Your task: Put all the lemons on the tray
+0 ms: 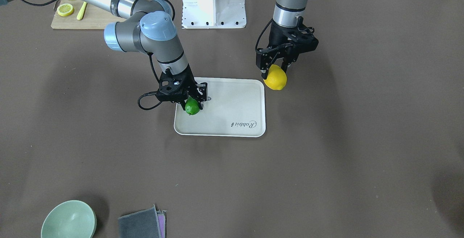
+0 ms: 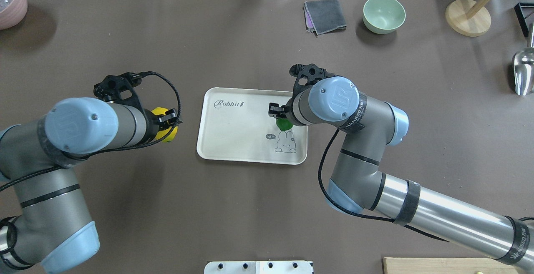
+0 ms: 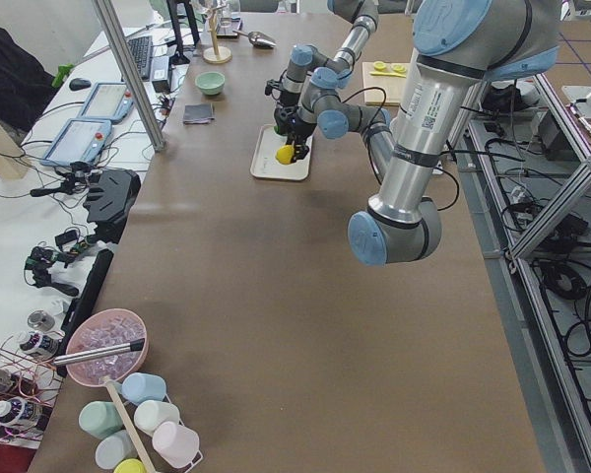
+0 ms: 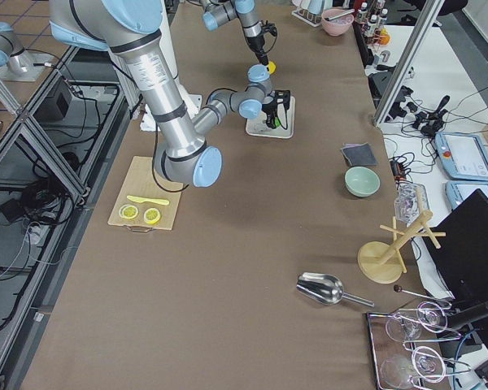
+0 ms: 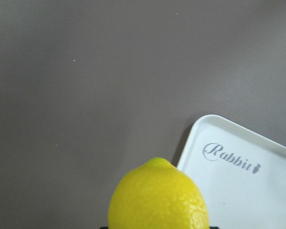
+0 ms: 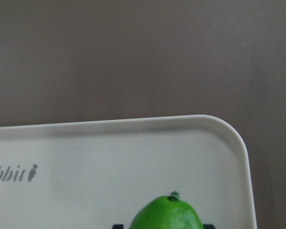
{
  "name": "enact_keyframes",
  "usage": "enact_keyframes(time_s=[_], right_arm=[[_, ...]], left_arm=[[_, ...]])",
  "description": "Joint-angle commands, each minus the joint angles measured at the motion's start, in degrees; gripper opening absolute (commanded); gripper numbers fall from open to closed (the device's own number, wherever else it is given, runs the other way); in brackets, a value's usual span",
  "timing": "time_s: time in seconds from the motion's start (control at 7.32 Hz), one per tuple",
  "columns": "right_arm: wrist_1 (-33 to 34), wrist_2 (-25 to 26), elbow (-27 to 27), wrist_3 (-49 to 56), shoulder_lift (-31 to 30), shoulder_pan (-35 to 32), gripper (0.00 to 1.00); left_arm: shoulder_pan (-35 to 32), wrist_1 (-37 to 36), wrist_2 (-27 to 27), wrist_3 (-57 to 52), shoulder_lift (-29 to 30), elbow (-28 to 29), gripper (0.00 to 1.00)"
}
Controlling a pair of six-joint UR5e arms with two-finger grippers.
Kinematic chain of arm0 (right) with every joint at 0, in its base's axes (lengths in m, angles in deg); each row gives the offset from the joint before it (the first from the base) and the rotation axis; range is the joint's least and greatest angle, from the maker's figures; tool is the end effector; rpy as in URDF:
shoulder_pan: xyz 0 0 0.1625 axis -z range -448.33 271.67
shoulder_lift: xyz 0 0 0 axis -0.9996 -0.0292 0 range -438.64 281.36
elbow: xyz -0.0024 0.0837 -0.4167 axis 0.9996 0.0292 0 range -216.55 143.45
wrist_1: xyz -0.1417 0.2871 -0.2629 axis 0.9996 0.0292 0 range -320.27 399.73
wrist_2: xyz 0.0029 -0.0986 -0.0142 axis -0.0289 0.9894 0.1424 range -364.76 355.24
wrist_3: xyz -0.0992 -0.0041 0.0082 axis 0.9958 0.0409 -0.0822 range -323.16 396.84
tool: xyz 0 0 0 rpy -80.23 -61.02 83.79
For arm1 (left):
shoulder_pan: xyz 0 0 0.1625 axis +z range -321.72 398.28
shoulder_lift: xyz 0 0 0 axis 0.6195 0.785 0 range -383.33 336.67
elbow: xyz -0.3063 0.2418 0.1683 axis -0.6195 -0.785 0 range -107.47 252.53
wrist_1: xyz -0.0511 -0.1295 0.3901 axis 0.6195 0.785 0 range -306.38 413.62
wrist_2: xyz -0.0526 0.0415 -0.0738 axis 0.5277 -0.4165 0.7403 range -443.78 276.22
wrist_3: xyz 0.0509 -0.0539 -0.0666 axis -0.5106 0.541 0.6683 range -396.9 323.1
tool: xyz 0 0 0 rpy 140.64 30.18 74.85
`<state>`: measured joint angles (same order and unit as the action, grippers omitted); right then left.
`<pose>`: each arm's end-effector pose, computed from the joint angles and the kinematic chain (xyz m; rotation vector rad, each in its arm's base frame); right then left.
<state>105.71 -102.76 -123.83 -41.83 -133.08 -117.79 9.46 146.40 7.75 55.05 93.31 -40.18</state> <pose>-0.5628 -0.4550 0.2661 0.2259 -0.9751 0.2205 0.4503 -0.3968 0.2273 0.1893 0.9004 -0.4870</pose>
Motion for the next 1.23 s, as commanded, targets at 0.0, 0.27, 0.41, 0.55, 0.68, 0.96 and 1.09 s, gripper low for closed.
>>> enact_keyframes(time_s=[0.0,0.27,0.41,0.55,0.68,0.96,1.09], right_arm=[[0.3,-1.5,-0.3,-1.1,1.9,-1.8,1.00],[0.7,-8.2,-1.7,-1.1,2.0,-6.7,1.00],[0.8,-11.7,-1.8,-0.4,1.5,-9.8,1.00],[0.9,-14.3,-1.8,0.5,0.8,-12.6,1.00],[0.9,-17.3,-1.8,2.8,0.0,-15.1,1.00],[0.9,-20.5,-1.9,5.1,-1.4,-18.2,1.00],[2.4,-22.2,-2.1,7.4,-2.2,-19.9,1.00]], left_arm=[[1.2,0.4,-0.5,0.1,4.8,5.9,0.00],[4.5,2.8,-3.6,1.6,6.7,10.6,0.00],[6.0,6.1,-5.1,1.6,7.0,13.5,0.00],[6.1,8.1,-5.1,1.6,8.1,17.1,0.00],[6.1,8.5,-5.2,1.5,9.5,18.7,0.00],[5.2,8.4,-5.2,0.8,10.0,18.6,0.98],[2.9,7.9,-4.4,-5.4,9.9,16.8,0.98]])
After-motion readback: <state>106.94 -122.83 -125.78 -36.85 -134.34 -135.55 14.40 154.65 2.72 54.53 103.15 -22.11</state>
